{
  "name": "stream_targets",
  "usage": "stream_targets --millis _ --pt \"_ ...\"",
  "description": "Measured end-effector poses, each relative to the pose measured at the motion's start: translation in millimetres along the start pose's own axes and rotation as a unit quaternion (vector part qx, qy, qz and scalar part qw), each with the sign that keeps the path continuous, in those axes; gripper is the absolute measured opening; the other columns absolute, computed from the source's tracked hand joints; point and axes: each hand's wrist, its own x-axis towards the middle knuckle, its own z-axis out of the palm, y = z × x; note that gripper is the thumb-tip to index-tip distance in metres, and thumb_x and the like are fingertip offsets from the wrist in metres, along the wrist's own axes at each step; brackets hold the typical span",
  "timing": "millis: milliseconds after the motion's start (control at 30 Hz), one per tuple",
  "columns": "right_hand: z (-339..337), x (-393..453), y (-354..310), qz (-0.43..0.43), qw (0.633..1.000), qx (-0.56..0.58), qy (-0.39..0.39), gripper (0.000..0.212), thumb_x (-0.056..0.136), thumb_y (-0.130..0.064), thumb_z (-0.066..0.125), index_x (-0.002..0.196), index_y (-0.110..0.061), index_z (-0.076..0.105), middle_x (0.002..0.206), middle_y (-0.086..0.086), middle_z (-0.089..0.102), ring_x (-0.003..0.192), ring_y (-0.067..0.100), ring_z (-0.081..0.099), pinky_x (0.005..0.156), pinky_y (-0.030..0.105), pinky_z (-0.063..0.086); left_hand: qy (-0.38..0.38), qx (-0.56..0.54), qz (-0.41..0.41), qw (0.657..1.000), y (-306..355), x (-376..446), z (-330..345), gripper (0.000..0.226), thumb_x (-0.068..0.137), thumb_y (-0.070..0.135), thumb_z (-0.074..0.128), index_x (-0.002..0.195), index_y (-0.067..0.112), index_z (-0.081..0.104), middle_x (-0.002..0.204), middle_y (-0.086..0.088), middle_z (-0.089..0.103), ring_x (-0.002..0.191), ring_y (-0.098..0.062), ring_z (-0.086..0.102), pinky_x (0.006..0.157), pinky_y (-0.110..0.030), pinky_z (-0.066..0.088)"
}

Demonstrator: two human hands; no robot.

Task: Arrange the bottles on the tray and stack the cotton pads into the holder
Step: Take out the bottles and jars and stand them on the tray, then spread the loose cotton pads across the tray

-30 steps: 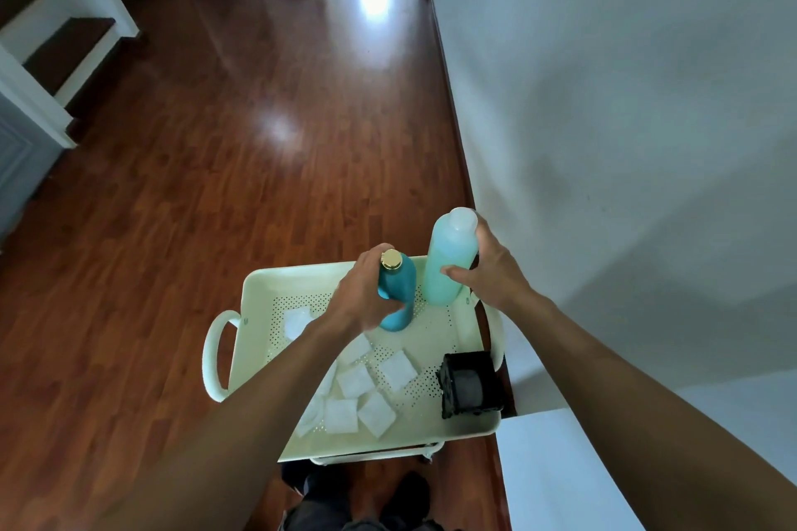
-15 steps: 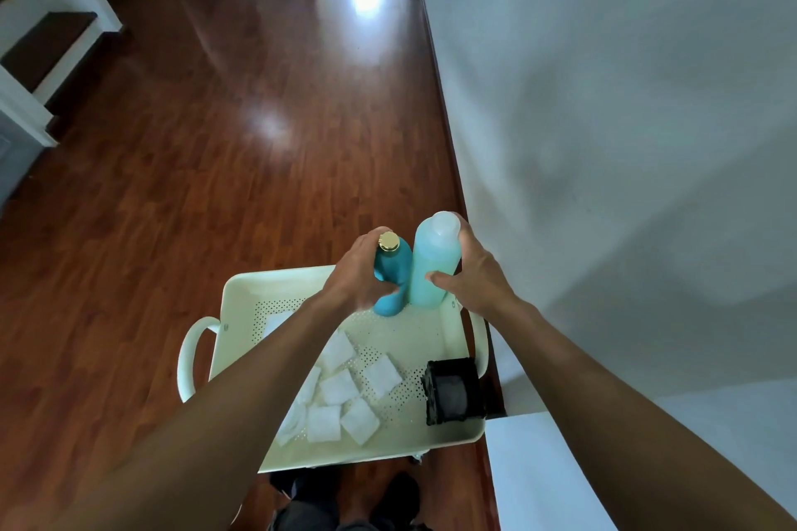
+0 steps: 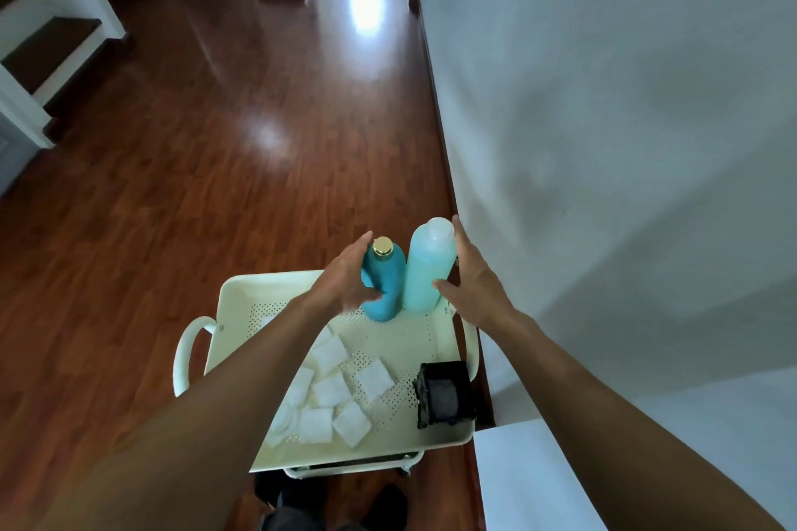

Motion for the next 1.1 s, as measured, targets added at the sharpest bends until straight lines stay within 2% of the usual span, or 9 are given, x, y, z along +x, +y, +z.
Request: stream_targets --millis 100,200,300,400,567,733,833,933,1100 --pt "4 -11 0 0.035 0.996 0.049 0.059 0.098 0.087 -0.023 0.076 0.154 -0.041 0.008 0.151 -0.003 0.038 0.13 0.015 0.05 0.098 0.036 0.052 -0.01 0.041 -0.024 0.999 -5 -8 -11 0.113 0.076 0.015 0.088 0.16 0.02 0.013 0.164 -0.004 0.027 0.145 -0.026 0.037 0.111 -0.039 0.043" --pt "12 -24 -1 0.059 0.988 0.079 0.119 0.064 0.087 -0.022 0.076 0.135 -0.032 0.035 0.126 -0.006 0.053 0.105 0.009 0.061 0.082 0.027 0.058 -0.014 0.081 -0.027 0.996 -15 -19 -26 0.088 0.081 0.015 0.083 0.154 0.014 0.034 0.155 -0.007 0.04 0.133 -0.024 0.05 0.103 -0.037 0.049" --pt "26 -38 -4 0.044 0.986 0.095 0.132 0.036 0.091 -0.017 0.071 0.111 -0.031 0.044 0.108 -0.005 0.058 0.092 0.01 0.062 0.074 0.019 0.053 -0.009 0.086 -0.033 0.996 -29 -33 -43 0.035 0.086 0.011 0.077 0.119 0.016 0.067 0.123 -0.005 0.068 0.102 -0.02 0.066 0.088 -0.037 0.057" --pt "46 -50 -13 0.004 0.991 0.07 0.112 0.018 0.094 -0.019 0.067 0.099 -0.028 0.053 0.1 -0.007 0.055 0.088 0.005 0.06 0.07 0.009 0.042 -0.012 0.112 -0.054 0.992 -47 -50 -58 0.009 0.086 0.01 0.076 0.092 0.017 0.074 0.101 -0.003 0.075 0.079 -0.02 0.07 0.075 -0.038 0.061" --pt "89 -62 -32 -0.039 0.996 0.07 0.034 0.004 0.094 -0.02 0.066 0.098 -0.019 0.065 0.096 -0.007 0.059 0.085 0.002 0.06 0.075 0.013 0.046 0.012 0.147 -0.093 0.985 -81 -73 -74 0.012 0.083 0.032 0.08 0.08 0.025 0.07 0.088 0.003 0.074 0.072 -0.016 0.07 0.071 -0.036 0.06" --pt "128 -73 -49 -0.081 0.995 0.046 -0.04 0.007 0.096 -0.021 0.063 0.099 -0.017 0.067 0.095 -0.004 0.063 0.082 0.008 0.06 0.074 0.024 0.05 0.035 0.19 -0.122 0.974 -115 -90 -84 0.035 0.092 0.062 0.057 0.081 0.029 0.063 0.088 0.006 0.07 0.079 -0.016 0.065 0.06 -0.03 0.044" --pt "148 -79 -61 -0.102 0.993 0.019 -0.055 0.016 0.099 -0.016 0.056 0.107 -0.012 0.069 0.098 0.002 0.066 0.086 0.016 0.062 0.077 0.032 0.051 0.038 0.179 -0.128 0.975 -125 -100 -86 0.042 0.098 0.058 0.047 0.088 0.024 0.068 0.091 0.003 0.072 0.081 -0.018 0.066 0.063 -0.031 0.046" --pt "165 -86 -72 -0.109 0.989 -0.001 -0.102 0.022 0.099 -0.007 0.052 0.115 -0.009 0.067 0.101 0.005 0.061 0.09 0.022 0.061 0.079 0.035 0.05 0.037 0.174 -0.103 0.979 -135 -105 -86 0.013 0.098 0.033 0.058 0.106 0.026 0.065 0.109 0.003 0.07 0.095 -0.02 0.066 0.077 -0.035 0.053" --pt "185 -97 -96 -0.134 0.974 0.024 -0.18 0.032 0.102 -0.024 0.054 0.131 -0.01 0.058 0.115 0.008 0.057 0.096 0.02 0.064 0.085 0.04 0.054 0.009 0.131 -0.073 0.989 -140 -107 -79 0.062 0.083 0.021 0.079 0.139 0.023 0.051 0.135 0.001 0.053 0.108 -0.018 0.062 0.093 -0.037 0.052"
